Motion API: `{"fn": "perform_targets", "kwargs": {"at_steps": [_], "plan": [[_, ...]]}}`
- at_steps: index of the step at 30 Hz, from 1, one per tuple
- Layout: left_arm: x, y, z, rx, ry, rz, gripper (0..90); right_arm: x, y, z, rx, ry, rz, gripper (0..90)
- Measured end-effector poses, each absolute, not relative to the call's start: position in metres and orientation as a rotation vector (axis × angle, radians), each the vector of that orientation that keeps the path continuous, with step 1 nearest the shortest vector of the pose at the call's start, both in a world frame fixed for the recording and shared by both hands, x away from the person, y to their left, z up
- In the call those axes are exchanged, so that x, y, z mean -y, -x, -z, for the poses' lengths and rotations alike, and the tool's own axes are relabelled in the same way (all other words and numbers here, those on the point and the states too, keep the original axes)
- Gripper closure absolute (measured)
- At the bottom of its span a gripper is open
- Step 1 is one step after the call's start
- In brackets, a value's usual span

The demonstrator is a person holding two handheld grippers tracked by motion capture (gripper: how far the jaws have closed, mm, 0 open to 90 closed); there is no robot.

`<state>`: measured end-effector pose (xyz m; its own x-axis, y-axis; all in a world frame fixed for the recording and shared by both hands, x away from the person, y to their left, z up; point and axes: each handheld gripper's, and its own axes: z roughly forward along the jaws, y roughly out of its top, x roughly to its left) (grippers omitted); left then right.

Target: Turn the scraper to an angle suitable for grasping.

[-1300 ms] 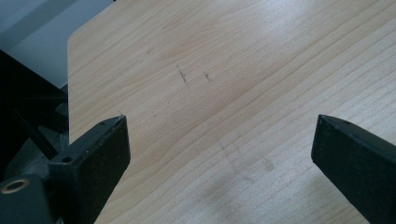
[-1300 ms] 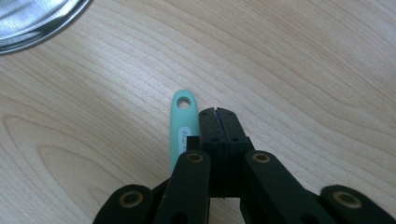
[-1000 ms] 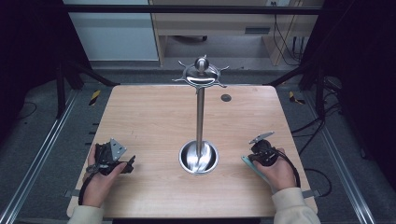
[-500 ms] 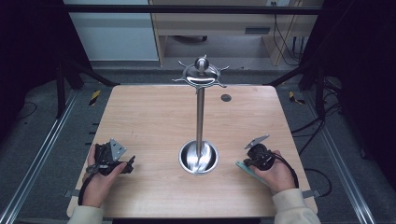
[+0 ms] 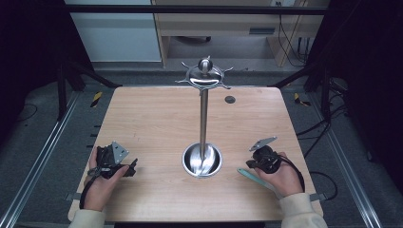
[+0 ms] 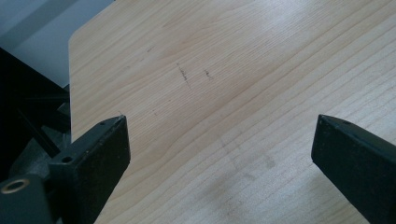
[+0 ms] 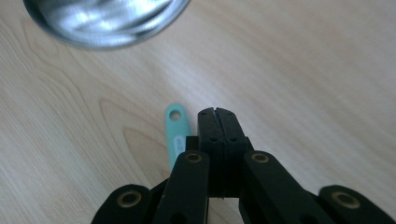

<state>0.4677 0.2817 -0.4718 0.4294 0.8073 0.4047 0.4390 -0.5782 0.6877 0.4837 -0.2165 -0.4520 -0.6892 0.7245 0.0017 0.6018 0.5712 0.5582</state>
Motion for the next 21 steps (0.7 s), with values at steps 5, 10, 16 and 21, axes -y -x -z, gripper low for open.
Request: {"fn": "perform_targets", "kwargs": {"at_steps": [5,10,16,21], "plan": [[-0.283,-0.466,0.474,-1.064,-2.202,-1.004,4.2,0.227,-0.481,0.422,-2.513,-1.089,-0.842,90.0],[-0.283,-0.467,0.474,-1.061,-2.212,-1.004,4.2,0.227,-0.476,0.409,-2.567,-1.047,-0.789,89.4],[-0.282,-0.467,0.475,-1.060,-2.214,-1.005,4.3,0.216,-0.476,0.416,-2.674,-1.015,-0.738,87.4],[-0.279,-0.467,0.476,-1.042,-2.239,-1.008,4.2,0.206,-0.479,0.425,-2.751,-0.973,-0.619,83.5]]}}
